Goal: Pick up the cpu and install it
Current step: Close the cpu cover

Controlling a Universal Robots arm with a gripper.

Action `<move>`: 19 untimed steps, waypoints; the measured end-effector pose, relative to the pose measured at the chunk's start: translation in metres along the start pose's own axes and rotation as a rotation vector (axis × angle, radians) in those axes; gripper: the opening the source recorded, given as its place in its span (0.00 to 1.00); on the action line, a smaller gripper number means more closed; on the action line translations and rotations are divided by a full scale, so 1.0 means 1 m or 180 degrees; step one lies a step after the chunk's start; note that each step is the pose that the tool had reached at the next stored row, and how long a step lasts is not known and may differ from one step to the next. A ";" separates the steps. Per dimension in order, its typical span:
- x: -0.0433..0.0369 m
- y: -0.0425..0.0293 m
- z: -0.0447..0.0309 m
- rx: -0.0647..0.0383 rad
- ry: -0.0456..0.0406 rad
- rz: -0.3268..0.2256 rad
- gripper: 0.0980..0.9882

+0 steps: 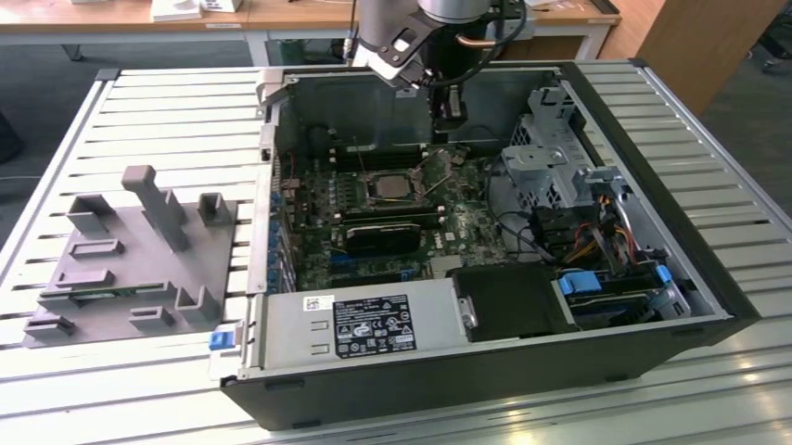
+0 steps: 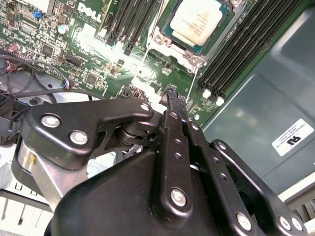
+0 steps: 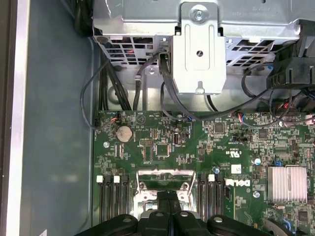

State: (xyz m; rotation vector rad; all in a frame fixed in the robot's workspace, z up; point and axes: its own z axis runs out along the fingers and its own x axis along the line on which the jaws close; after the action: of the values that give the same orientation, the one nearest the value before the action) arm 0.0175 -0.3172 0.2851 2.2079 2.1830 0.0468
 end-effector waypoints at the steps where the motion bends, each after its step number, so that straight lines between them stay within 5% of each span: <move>1: 0.0000 0.0007 0.0000 0.0000 0.0000 0.0000 0.01; 19: 0.0001 0.0120 0.0006 0.0000 0.0000 0.0000 0.01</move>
State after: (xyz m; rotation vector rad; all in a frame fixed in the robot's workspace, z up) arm 0.0295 -0.3173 0.2851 2.2079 2.1829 0.0468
